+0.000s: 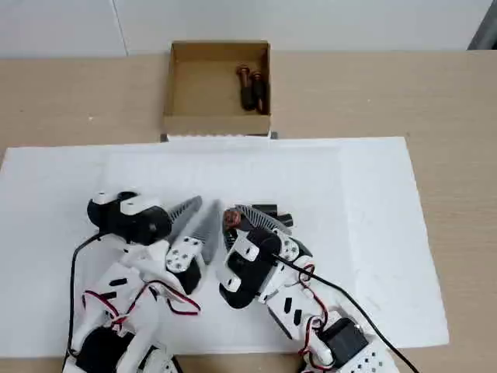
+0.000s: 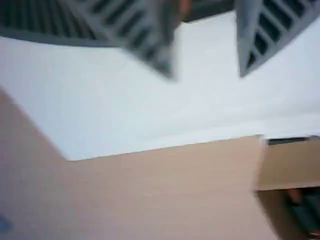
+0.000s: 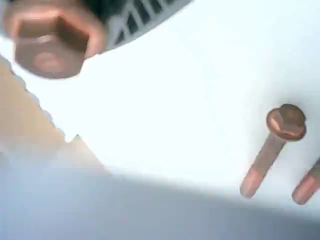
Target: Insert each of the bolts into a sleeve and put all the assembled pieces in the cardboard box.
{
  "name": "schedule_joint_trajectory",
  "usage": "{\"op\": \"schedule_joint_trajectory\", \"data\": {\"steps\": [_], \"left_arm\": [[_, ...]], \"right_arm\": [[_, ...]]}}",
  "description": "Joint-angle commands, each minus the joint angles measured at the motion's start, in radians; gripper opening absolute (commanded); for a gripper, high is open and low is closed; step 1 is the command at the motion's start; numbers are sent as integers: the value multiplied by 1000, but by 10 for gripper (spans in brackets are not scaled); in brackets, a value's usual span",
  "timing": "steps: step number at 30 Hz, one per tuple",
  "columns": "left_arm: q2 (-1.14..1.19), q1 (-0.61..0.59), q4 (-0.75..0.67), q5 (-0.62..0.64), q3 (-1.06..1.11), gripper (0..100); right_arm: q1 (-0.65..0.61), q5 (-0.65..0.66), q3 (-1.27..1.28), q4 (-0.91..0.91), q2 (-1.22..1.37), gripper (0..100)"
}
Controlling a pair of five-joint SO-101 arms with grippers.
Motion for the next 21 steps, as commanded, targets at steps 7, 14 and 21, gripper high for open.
{"op": "schedule_joint_trajectory", "data": {"steps": [7, 14, 21], "left_arm": [[-8, -249, 2, -152, 48, 6], [-9, -373, 2, -272, 237, 6], [-9, -374, -2, -362, 337, 6]], "right_arm": [[174, -201, -12, 53, -18, 2], [268, -368, -83, 171, -10, 2], [272, -410, -144, 220, -8, 3]]}}
